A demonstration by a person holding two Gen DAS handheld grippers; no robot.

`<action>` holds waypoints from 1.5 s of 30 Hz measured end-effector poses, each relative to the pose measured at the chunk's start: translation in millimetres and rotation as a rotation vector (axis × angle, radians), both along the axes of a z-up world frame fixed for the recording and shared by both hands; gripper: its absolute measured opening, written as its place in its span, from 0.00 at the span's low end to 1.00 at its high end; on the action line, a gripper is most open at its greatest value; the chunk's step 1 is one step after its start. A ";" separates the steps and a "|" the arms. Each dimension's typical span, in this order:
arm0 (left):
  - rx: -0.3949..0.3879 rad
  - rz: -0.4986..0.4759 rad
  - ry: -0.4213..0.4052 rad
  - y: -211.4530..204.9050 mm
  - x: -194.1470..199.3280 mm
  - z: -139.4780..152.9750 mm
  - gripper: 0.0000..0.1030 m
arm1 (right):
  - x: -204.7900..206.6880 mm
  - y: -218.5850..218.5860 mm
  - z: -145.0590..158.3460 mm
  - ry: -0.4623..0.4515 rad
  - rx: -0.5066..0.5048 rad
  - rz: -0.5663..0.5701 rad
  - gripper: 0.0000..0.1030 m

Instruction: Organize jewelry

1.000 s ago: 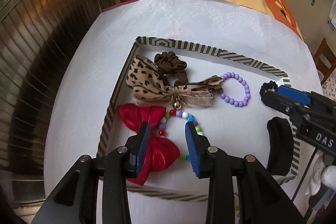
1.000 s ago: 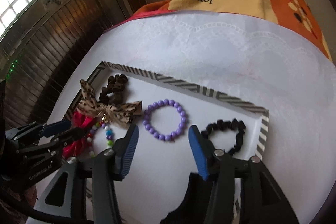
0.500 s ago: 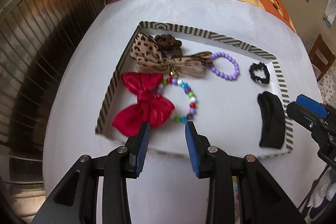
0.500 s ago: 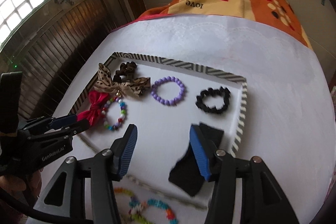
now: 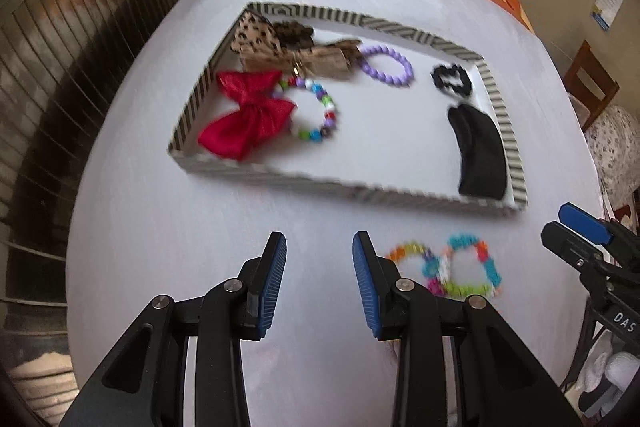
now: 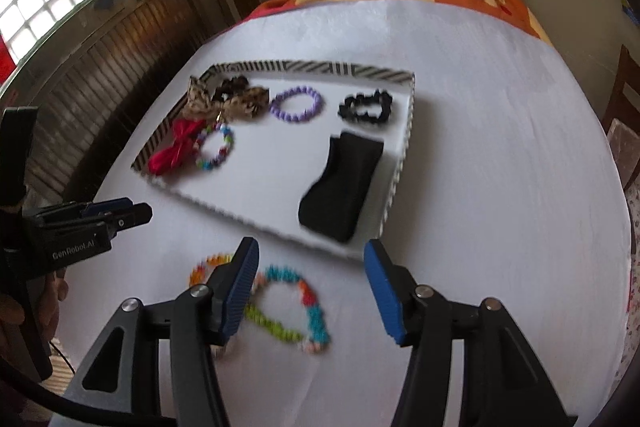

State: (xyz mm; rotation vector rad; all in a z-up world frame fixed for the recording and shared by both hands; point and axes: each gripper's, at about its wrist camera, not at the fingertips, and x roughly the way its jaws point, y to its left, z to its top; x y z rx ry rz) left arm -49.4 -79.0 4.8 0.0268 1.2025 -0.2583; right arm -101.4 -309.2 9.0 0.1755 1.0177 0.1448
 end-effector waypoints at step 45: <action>0.021 -0.037 0.107 -34.2 -49.3 -49.7 0.12 | -6.0 20.7 -67.5 0.100 -0.060 0.061 0.56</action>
